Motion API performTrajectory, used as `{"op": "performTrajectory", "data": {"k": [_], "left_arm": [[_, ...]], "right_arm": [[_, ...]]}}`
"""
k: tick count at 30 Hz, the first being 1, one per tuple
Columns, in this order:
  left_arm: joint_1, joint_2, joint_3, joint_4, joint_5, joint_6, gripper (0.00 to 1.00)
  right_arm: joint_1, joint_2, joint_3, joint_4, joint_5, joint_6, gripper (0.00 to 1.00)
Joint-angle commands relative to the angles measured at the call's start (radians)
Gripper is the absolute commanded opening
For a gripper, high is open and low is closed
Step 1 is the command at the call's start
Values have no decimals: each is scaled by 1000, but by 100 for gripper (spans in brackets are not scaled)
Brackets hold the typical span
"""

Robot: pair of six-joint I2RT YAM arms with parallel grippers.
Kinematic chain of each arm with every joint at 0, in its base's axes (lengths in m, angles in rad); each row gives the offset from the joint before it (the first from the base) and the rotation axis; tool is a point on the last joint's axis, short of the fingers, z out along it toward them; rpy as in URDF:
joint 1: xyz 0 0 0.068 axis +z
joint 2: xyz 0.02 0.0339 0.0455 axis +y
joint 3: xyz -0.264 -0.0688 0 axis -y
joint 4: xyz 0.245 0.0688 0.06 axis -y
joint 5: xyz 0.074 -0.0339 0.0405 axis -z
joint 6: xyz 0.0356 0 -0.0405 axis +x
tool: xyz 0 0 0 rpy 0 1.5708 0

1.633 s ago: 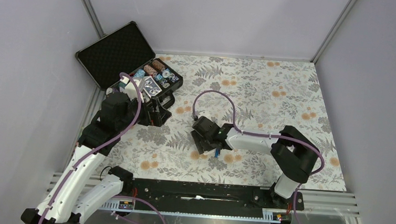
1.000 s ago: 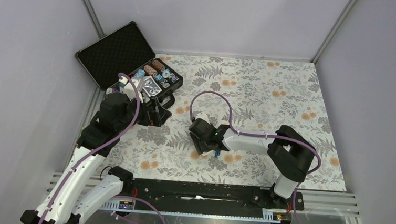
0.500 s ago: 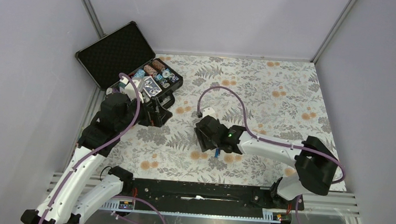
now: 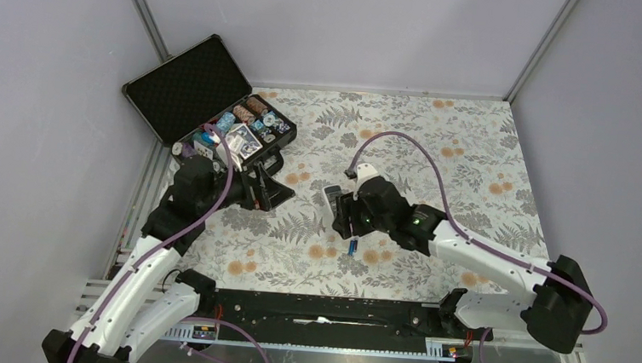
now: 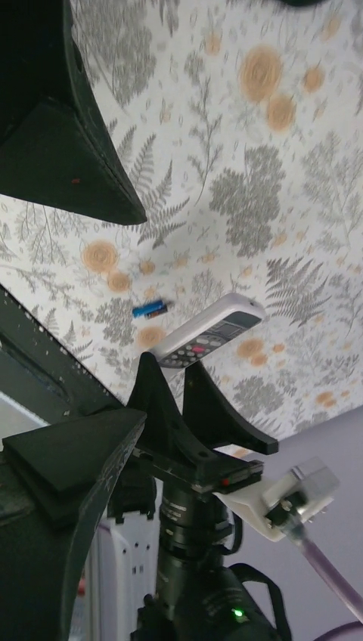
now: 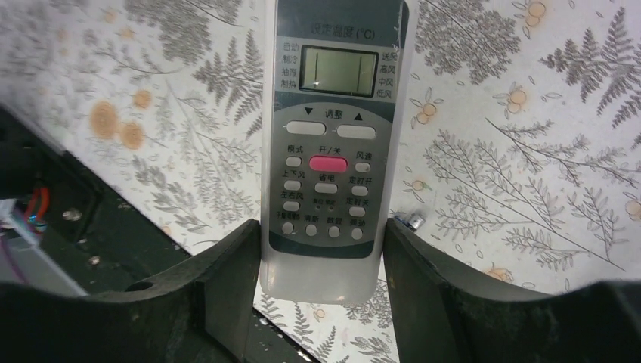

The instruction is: Load the batteries into the remote control

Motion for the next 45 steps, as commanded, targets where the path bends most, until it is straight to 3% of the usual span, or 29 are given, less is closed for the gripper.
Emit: {"op": "performTrajectory", "data": {"k": [1,14,24,31,37,45], "left_arm": [[6,-4,-81,265,142,-146,99],[5,54,-253,726,316,-424,99],[5,99,-316,1046,390,-613,99],[5,154,-343,1227,434,-734,99],[4,201,-355,1375,447,-834,99],[-2,237,-349,1419,448,-884,99]], "right_arm": [[-62,-77,-15,78,-231,10,0],[-209,-191,-69,248,-672,171,0],[-266,-198,-137,569,-939,419,0],[-266,-168,-193,823,-1044,586,0],[-266,-151,-184,839,-1047,587,0],[-266,-121,-157,799,-1034,546,0]]}}
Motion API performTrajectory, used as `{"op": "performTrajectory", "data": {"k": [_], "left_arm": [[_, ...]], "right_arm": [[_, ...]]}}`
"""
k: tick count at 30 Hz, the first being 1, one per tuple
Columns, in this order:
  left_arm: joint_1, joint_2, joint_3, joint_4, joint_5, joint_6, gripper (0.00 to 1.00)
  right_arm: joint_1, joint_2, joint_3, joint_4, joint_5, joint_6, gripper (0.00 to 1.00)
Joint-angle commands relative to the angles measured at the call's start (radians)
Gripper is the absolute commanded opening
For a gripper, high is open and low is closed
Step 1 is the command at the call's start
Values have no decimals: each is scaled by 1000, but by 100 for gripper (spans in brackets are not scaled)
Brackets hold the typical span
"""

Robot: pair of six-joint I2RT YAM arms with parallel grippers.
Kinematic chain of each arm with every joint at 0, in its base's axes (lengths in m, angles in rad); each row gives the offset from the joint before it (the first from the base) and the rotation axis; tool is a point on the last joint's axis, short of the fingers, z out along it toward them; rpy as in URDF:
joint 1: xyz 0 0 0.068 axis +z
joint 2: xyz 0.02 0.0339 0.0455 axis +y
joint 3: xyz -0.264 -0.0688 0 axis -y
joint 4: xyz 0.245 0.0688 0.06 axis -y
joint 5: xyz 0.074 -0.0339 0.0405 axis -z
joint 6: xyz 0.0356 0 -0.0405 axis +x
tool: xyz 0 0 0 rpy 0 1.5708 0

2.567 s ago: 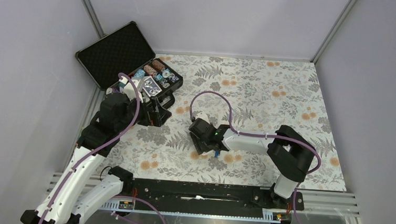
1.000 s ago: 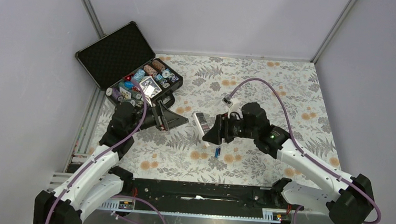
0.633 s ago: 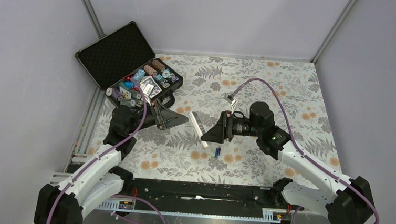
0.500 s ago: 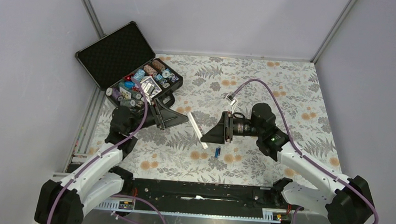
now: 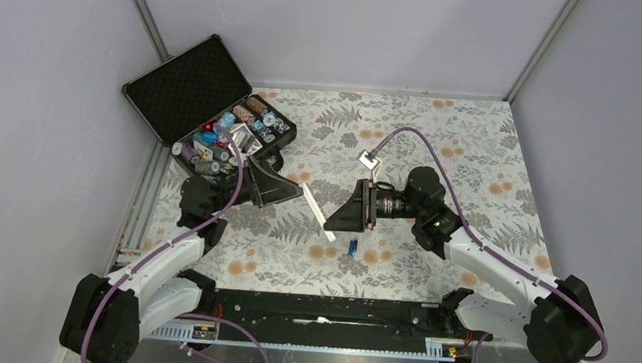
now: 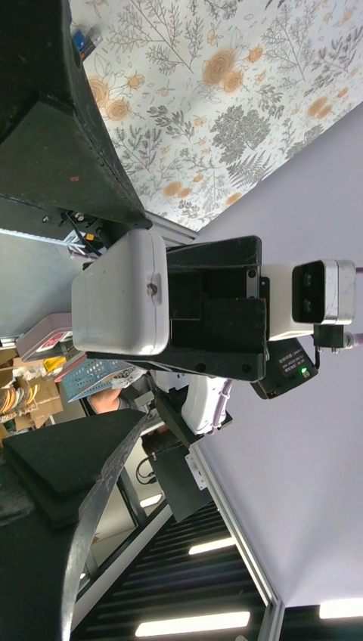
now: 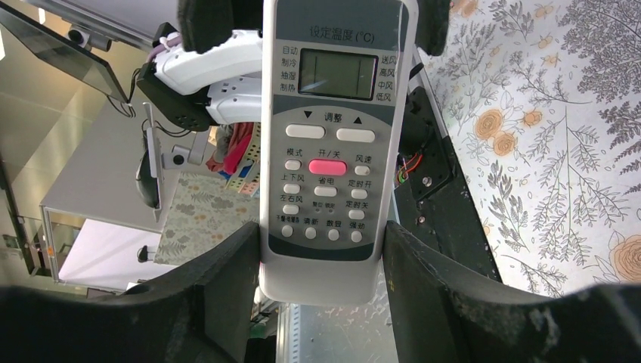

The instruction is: Load the batteries into the remote control

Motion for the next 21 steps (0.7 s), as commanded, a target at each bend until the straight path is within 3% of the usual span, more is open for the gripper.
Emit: {"op": "performTrajectory", "data": {"k": [1,10,17,21], "left_arm": [[-4,19,5,119,21,-48,99],[-30,36,14,109,21,-55,96],[-46,44,16,106,22,-54,77],[-52,51,16,109,21,-54,59]], "right_arm": [[-4,21,37,35,-21,-18,0],[-2,38,65,-12,4,-71,0],[-1,37,75,-38,21,-95,0],[5,40,74,-42,23,-100,0]]}}
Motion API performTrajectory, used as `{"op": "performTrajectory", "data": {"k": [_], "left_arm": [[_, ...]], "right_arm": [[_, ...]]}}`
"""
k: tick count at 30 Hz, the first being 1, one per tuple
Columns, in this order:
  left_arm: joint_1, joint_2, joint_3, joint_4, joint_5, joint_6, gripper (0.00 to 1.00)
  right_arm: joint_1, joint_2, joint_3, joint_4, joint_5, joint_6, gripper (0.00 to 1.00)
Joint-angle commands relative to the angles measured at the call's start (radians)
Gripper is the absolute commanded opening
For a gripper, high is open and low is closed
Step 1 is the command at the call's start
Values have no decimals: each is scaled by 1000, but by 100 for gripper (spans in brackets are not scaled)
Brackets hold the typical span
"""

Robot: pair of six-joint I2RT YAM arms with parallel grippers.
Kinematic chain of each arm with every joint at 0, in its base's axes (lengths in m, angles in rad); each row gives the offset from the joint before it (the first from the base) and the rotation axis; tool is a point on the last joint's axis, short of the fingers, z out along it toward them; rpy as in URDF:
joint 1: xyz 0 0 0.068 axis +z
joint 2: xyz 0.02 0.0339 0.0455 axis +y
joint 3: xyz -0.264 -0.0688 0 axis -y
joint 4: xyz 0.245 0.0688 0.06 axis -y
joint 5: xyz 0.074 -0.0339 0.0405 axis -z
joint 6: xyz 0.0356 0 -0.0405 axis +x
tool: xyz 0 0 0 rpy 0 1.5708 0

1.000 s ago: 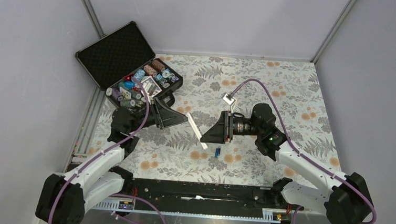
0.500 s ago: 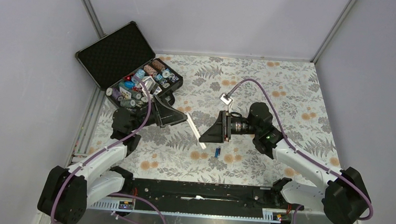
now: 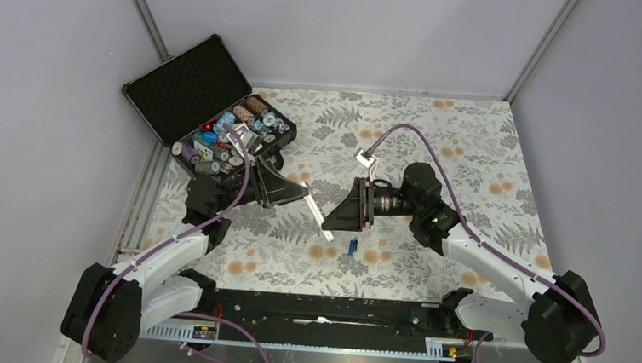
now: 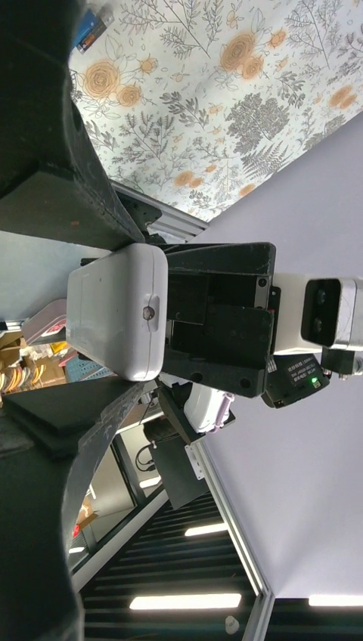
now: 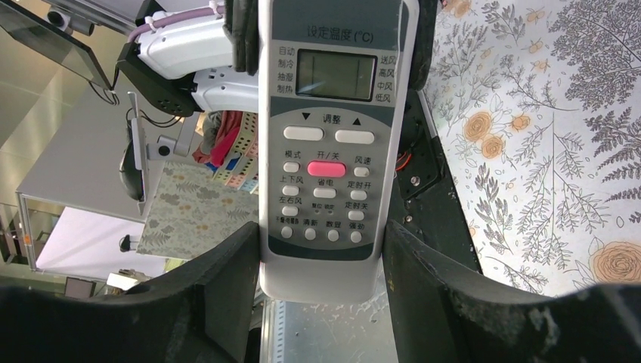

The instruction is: Load the batteries into the remote control

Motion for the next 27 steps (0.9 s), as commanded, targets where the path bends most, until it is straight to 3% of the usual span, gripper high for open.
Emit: {"op": "performTrajectory", "data": {"k": [1,5,9,10,14,18,22,27], "left_arm": [[-18,1,16,78,23,-5,53],[-20,9,12,102,19,-19,38],[-21,6,10,94,10,-20,0],[-21,5,10,85,5,-17,0],[-21,-6,4,55,-16,-7,0],[-21,-46,12,-50,-47,44,0],[-21,-104,34,-219,-85,127,0],[-21,-167,64,-420,-143,229,0]], "right_arm": [[5,5,41,3,28,-29,0],[10,9,40,-8,28,-36,0],[13,0,47,-66,51,-74,0],[13,-3,52,-91,66,-91,2],[14,-25,71,-205,127,-164,35],[14,-52,85,-286,178,-221,60],[14,-83,107,-384,240,-287,72],[15,-118,130,-481,302,-346,78]]}}
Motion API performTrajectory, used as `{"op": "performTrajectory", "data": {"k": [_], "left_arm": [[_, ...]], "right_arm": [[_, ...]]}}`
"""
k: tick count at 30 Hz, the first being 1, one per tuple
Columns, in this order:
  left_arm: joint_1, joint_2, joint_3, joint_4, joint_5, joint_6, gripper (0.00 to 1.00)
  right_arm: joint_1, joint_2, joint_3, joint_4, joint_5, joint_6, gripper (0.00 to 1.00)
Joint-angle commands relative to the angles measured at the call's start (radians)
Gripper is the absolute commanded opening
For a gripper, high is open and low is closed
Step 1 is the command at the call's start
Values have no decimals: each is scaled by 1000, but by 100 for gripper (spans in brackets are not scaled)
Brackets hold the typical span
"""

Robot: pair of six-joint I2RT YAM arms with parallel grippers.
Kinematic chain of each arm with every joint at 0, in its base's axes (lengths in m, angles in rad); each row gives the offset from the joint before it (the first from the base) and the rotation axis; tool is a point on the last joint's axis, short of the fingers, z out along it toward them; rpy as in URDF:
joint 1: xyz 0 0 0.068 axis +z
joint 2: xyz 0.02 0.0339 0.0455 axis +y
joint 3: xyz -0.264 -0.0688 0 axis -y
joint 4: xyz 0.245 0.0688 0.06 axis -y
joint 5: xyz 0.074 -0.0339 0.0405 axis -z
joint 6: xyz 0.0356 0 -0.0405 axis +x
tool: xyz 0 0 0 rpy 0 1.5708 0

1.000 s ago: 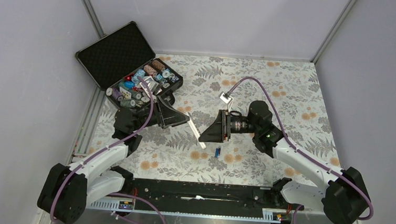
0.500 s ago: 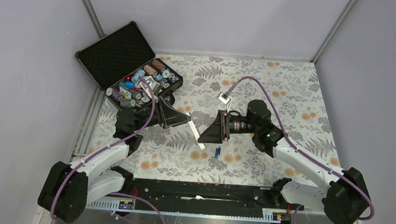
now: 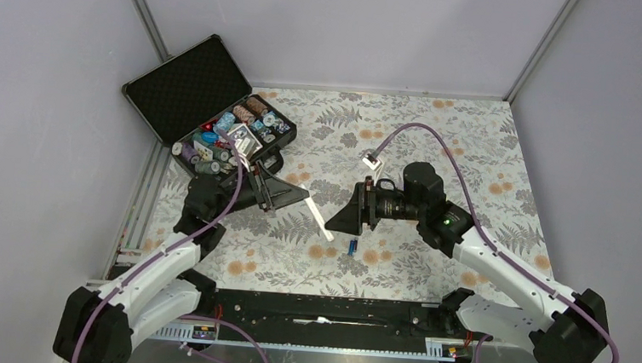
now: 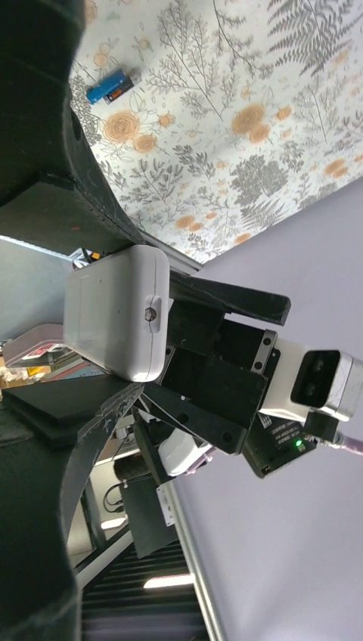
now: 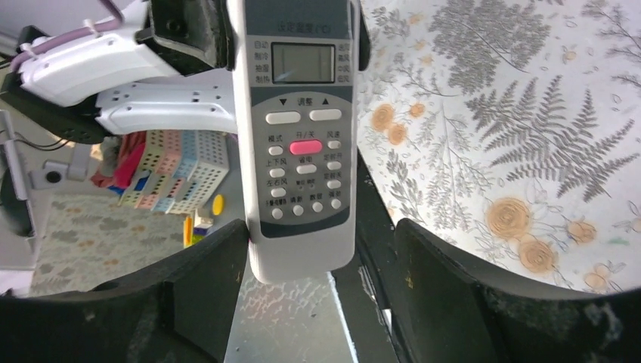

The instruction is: Load the batteries into the remote control

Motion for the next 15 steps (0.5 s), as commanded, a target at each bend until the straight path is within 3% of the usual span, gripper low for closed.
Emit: {"op": "performTrajectory", "data": {"k": [1,15], "left_arm": [[-4,-61,62,-151,-54,91,0],[-4,-87,142,-505,-176,221,0]], "right_arm": [[-6,-38,57,-131,114,-104,79],[168,-7,201,-336,377,-278,81]]}}
